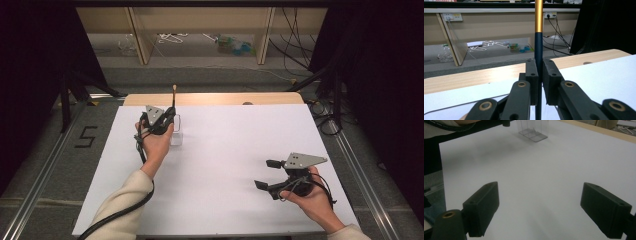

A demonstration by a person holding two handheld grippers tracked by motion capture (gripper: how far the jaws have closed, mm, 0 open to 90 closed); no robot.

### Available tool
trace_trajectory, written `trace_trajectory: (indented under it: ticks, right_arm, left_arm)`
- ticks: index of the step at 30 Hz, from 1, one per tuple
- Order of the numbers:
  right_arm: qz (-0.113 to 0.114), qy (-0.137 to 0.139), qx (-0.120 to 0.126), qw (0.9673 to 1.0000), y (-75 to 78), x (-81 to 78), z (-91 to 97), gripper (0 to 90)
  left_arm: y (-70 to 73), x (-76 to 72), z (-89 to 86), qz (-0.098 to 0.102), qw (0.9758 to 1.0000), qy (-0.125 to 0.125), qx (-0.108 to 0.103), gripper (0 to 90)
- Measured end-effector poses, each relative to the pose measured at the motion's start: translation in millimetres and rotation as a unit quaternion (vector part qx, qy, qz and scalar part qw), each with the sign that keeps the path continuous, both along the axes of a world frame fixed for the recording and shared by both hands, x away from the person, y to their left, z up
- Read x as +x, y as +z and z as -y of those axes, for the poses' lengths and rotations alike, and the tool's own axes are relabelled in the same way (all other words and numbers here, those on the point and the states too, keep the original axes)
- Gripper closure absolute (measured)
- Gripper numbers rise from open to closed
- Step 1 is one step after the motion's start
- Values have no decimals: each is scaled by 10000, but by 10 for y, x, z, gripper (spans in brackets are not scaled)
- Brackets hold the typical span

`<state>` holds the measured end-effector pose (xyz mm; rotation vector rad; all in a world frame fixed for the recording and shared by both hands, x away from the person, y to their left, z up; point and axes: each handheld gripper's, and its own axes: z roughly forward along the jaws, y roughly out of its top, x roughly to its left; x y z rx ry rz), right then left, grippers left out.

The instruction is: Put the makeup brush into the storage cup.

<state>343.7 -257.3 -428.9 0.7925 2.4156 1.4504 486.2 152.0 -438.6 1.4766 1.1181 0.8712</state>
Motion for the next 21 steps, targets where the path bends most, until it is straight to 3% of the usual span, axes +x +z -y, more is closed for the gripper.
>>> trace_trajectory:
  ticks: [21]
  right_arm:
    - [10, -24, 3, 10000, 2, -3, 2, 161]
  left_arm:
    - [-46, -14, 7, -63, 10000, 1, 20, 831]
